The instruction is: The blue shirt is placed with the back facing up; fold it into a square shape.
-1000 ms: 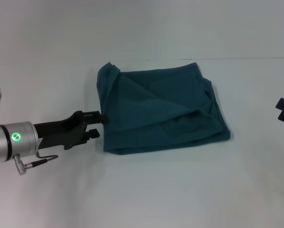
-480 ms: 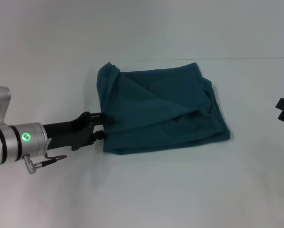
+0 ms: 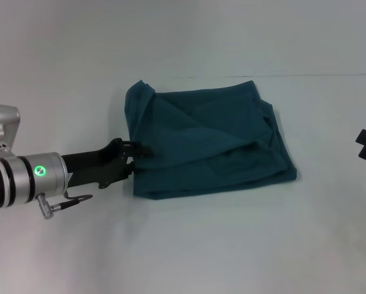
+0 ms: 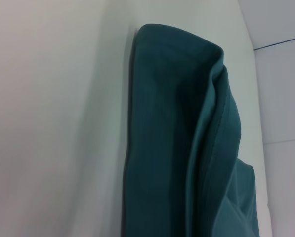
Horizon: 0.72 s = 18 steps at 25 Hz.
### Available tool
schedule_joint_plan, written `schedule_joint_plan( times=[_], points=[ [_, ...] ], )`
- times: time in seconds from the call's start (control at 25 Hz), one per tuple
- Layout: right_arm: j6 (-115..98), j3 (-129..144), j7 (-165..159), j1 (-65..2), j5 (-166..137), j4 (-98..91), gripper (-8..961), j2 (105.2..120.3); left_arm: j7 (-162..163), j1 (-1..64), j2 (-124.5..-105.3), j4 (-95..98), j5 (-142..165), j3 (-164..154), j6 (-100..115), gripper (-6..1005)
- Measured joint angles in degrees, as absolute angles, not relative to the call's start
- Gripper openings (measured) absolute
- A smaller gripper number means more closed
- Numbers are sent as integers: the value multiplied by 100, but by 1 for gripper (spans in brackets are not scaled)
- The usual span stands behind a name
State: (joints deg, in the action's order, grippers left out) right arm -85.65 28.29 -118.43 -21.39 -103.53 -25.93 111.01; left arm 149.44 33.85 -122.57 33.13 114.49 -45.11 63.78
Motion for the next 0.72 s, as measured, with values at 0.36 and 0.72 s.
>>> schedule_joint_plan(
  times=[0.36, 0.72],
  points=[
    [-8579, 2830, -11852, -2130, -10353, -2593, 687, 11107, 14937, 3327, -12252, 3354, 11441, -4508, 6429, 258],
    [-8577, 2830, -11857, -2137, -10353, -2593, 687, 11120, 14775, 3424, -12251, 3372, 11041, -4511, 6586, 84]
  ],
)
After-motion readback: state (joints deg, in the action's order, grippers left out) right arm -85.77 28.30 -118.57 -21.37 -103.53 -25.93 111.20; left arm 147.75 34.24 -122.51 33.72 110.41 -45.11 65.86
